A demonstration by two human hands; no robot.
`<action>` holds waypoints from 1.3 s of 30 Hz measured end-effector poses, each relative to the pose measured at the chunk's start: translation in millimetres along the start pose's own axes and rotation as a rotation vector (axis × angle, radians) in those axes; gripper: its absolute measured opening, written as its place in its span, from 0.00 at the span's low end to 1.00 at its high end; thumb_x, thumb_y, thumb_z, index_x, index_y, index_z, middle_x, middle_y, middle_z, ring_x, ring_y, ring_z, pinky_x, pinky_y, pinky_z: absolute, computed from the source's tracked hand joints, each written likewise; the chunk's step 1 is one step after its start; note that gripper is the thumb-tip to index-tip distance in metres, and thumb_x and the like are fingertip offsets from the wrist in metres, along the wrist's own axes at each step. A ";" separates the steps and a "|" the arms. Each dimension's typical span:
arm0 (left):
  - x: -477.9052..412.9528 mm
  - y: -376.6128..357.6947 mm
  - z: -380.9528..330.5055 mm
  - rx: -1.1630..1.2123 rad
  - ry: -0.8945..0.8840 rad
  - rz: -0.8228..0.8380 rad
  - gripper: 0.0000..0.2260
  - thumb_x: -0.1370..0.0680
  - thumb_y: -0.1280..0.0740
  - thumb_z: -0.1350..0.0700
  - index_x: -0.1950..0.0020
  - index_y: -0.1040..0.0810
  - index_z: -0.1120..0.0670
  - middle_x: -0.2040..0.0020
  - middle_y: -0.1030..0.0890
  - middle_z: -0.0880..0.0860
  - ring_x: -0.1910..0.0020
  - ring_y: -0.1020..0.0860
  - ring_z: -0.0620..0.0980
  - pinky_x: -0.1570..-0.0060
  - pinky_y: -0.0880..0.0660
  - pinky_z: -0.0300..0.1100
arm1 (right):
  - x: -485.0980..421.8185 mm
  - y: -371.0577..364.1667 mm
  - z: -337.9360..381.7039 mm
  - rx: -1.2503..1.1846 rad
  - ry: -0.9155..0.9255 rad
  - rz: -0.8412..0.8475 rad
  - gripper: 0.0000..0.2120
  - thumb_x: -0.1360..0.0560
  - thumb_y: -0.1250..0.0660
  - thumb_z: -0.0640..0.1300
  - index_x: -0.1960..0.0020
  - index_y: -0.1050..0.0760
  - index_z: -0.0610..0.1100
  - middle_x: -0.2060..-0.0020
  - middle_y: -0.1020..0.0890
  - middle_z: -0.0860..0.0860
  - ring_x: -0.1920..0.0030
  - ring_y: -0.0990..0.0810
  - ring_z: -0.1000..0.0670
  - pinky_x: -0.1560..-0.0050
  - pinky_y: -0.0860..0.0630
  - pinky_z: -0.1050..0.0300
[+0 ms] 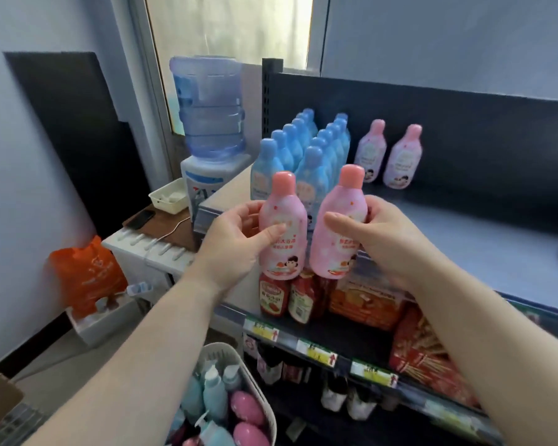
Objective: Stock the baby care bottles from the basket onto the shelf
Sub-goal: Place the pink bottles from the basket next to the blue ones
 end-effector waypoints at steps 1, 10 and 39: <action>-5.5 -13.9 -4.2 -0.006 -0.021 0.021 0.22 0.35 0.25 0.51 0.42 0.22 0.54 0.48 0.16 0.54 0.46 0.18 0.52 0.46 0.22 0.52 | -2.3 15.7 2.3 0.022 0.008 -0.040 0.14 0.31 0.25 0.51 0.50 0.22 0.46 0.57 0.15 0.48 0.56 0.15 0.50 0.55 0.19 0.50; -73.4 -126.0 -11.9 -0.124 -0.141 0.040 0.19 0.27 0.27 0.53 0.39 0.26 0.54 0.46 0.18 0.51 0.45 0.20 0.48 0.43 0.23 0.53 | -37.6 141.0 -11.8 0.153 -0.032 -0.300 0.17 0.32 0.23 0.50 0.48 0.23 0.47 0.55 0.16 0.49 0.54 0.17 0.48 0.53 0.19 0.48; -210.7 -199.5 33.3 -0.623 -0.047 -0.035 0.26 0.28 0.29 0.46 0.34 0.32 0.52 0.38 0.25 0.52 0.41 0.25 0.51 0.40 0.26 0.49 | -152.5 196.8 -74.4 0.602 -0.113 -0.231 0.26 0.33 0.25 0.48 0.42 0.33 0.41 0.49 0.24 0.45 0.54 0.24 0.46 0.60 0.30 0.57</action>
Point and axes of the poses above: each hand's wrist, its own x-axis away from the middle knuckle, its own y-axis out of the back of the hand, z = x × y, the point moved 10 cm from there along -x, towards the middle knuckle
